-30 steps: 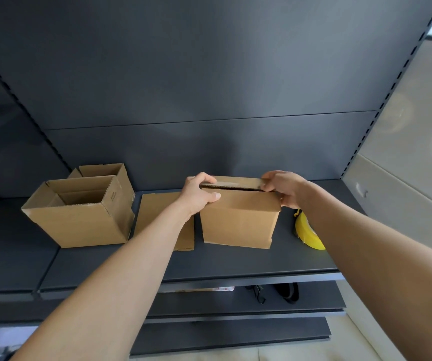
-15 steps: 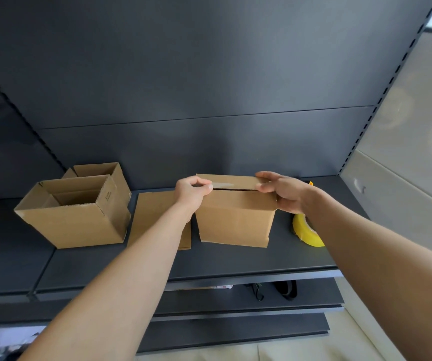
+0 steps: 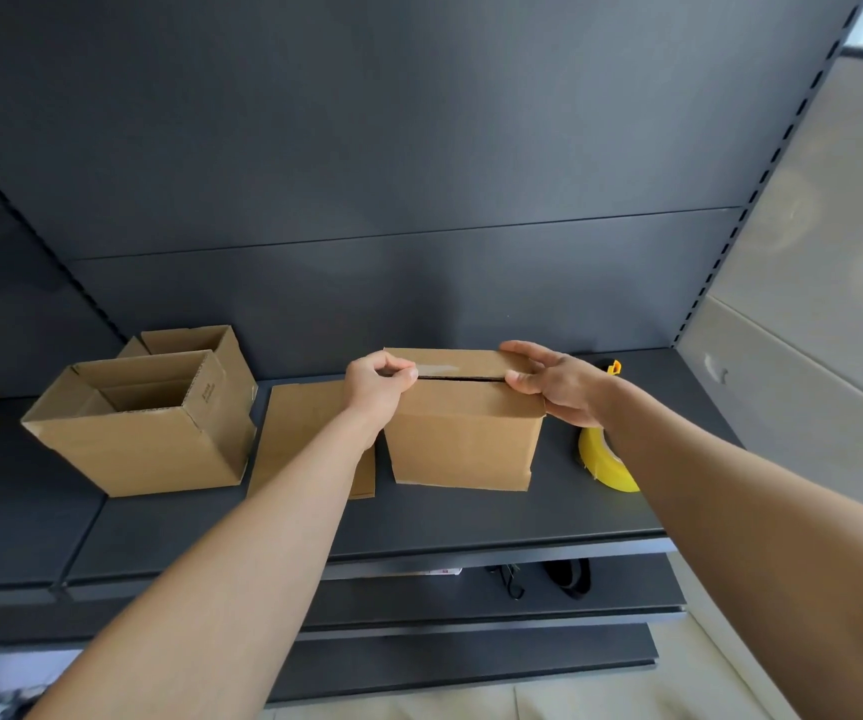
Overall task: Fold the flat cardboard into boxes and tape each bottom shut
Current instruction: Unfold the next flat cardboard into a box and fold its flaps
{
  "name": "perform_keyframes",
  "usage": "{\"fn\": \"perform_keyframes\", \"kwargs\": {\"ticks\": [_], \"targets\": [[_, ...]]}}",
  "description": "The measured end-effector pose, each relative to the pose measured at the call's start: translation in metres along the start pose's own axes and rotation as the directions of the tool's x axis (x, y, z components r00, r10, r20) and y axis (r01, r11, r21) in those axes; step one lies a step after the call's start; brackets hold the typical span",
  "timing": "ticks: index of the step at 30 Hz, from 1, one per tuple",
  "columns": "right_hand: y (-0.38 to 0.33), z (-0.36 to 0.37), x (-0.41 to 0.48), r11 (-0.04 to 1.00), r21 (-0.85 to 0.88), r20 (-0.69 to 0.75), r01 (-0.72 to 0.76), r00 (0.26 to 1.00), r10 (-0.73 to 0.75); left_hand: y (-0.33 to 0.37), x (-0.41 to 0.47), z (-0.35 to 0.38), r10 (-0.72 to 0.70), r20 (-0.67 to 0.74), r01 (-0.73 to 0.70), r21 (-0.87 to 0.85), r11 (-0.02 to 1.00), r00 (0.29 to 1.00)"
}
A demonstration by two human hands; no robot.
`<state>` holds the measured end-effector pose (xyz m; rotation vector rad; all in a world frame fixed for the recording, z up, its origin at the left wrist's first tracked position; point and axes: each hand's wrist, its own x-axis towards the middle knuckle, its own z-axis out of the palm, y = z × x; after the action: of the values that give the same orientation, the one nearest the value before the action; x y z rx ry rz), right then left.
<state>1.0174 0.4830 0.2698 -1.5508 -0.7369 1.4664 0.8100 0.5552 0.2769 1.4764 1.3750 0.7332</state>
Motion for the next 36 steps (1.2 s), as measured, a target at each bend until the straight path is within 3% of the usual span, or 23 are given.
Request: {"fn": "perform_keyframes", "kwargs": {"ticks": [2,7,17,23,24,26,27,28,29,30,31,32,36], "targets": [[0.003,-0.004,-0.003,1.000,0.019,0.032,0.000,0.999,-0.001,0.001,0.000,0.001,-0.001,-0.002,0.001,0.027,1.000,1.000],[0.019,-0.023,-0.011,0.961,0.276,0.163,-0.004,0.986,-0.043,0.003,0.000,0.002,-0.004,0.008,0.004,0.044,0.999,1.000],[0.018,-0.027,-0.004,0.962,0.272,0.146,0.002,0.988,-0.043,-0.002,0.001,0.002,0.044,0.053,-0.049,0.101,0.994,0.998],[0.007,-0.032,-0.004,0.987,0.155,0.150,-0.041,0.989,0.018,0.002,0.009,0.009,0.139,0.042,-0.145,0.304,0.942,0.989],[0.008,-0.035,-0.004,0.985,0.167,0.122,-0.029,0.993,0.009,0.002,0.009,0.009,0.143,0.044,-0.150,0.320,0.936,0.989],[0.017,-0.048,-0.001,0.982,0.187,-0.078,0.013,0.997,0.002,-0.001,0.010,0.009,0.136,0.041,-0.142,0.309,0.940,0.990],[0.023,-0.055,0.000,0.992,0.129,-0.220,0.005,0.975,0.024,-0.001,0.010,0.008,0.132,0.035,-0.137,0.298,0.945,0.991],[0.029,-0.062,-0.002,0.994,-0.096,-0.323,-0.052,0.946,0.019,-0.001,0.009,0.009,0.129,0.027,-0.132,0.291,0.947,0.991],[0.034,-0.067,-0.005,0.902,-0.368,-0.386,-0.226,0.920,0.073,-0.001,0.008,0.010,0.128,0.017,-0.128,0.289,0.949,0.992],[0.039,-0.068,-0.008,0.707,-0.608,-0.390,-0.361,0.912,0.131,-0.001,0.008,0.010,0.130,0.007,-0.126,0.287,0.949,0.992],[0.042,-0.069,-0.011,0.465,-0.776,-0.409,-0.426,0.901,0.142,-0.001,0.009,0.011,0.130,-0.003,-0.124,0.287,0.950,0.991],[0.047,-0.069,-0.014,0.320,-0.854,-0.368,-0.411,0.911,0.189,0.000,0.009,0.012,0.128,-0.012,-0.119,0.288,0.950,0.992],[0.063,-0.068,-0.021,0.210,-0.895,-0.326,-0.394,0.898,0.296,0.001,0.008,0.012,0.113,-0.025,-0.102,0.277,0.955,0.993]]}}
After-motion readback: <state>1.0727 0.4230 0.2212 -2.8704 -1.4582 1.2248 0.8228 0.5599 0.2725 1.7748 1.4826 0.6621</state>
